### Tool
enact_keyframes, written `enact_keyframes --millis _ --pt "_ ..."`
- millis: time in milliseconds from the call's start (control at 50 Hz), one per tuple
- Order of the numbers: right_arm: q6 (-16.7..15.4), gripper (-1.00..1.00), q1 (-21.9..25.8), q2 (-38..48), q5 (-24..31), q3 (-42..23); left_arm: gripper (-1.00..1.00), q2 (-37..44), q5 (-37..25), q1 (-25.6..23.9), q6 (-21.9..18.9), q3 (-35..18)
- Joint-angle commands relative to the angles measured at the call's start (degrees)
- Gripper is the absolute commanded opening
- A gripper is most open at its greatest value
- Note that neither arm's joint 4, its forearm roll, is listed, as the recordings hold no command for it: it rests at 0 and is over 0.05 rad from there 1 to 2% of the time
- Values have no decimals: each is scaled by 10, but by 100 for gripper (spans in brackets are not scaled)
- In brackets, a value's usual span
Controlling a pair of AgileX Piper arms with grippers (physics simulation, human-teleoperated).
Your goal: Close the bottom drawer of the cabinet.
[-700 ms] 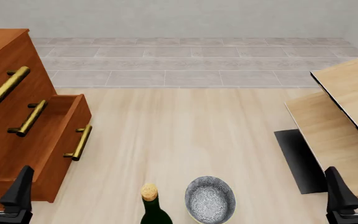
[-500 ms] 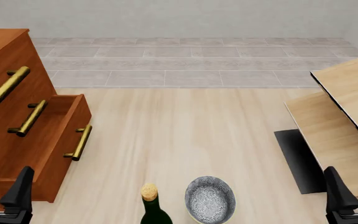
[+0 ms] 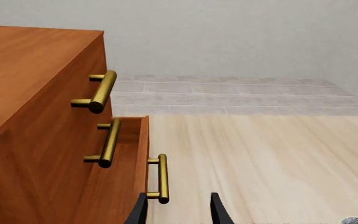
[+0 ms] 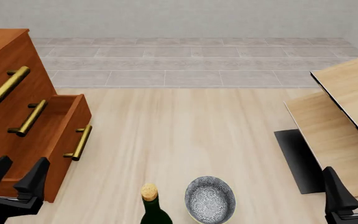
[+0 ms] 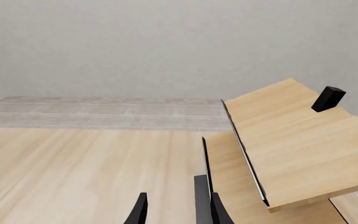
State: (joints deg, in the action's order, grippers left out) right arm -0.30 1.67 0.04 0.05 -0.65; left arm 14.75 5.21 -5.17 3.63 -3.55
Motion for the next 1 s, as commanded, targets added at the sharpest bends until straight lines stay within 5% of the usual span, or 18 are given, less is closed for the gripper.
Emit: enact_keyframes --millis 20,680,1000 --pt "-2 100 3 0 -2 1 100 79 54 -27 19 -6" --pt "-3 100 11 0 -5 -1 100 177 186 -101 78 35" --pt "-7 100 14 0 -9 0 100 384 356 -97 76 35"
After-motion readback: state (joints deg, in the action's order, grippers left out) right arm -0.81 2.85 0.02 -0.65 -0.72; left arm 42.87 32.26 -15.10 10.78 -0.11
